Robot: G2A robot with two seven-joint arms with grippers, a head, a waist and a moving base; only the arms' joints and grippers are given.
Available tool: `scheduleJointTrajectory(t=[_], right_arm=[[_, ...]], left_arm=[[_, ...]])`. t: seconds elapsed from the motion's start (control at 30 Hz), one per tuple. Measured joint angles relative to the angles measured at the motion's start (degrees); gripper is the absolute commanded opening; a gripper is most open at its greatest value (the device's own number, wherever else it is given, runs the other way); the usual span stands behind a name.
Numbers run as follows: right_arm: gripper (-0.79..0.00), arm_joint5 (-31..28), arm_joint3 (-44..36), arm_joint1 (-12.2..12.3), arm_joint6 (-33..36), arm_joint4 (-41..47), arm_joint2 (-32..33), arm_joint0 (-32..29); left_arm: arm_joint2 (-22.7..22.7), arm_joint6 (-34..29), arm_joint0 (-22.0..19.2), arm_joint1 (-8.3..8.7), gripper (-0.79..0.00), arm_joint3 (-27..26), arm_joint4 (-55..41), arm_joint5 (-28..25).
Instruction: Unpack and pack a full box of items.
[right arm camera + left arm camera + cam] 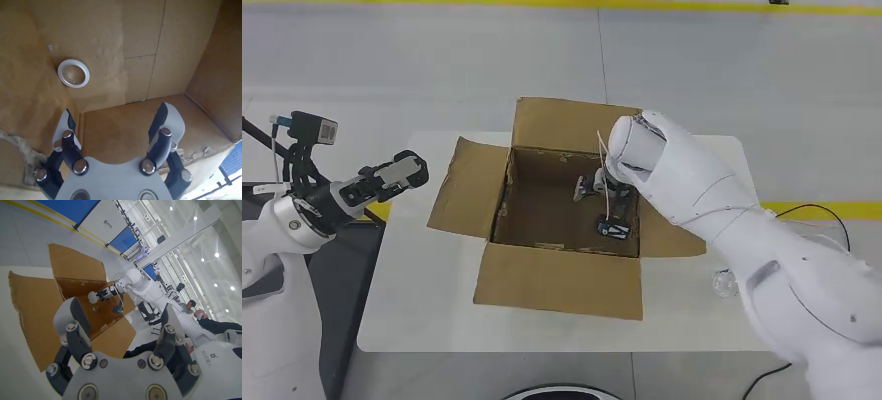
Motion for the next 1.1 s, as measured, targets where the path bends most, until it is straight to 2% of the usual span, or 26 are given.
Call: scheduleJointTrajectory(t=[0.43, 1.1], right_arm=[[0.0, 4.2, 6.3, -2.7, -4.2, 0.0, 0.0, 0.5], [0.0, 5.5, 9.4, -3.8, -5.5, 0.0, 0.0, 0.9]], left_arm=[[0.0, 0.0, 0.0, 0.0, 0.0, 0.0, 0.0, 0.0], [0.0, 0.0, 0.0, 0.0, 0.0, 0.0, 0.0, 0.0]])
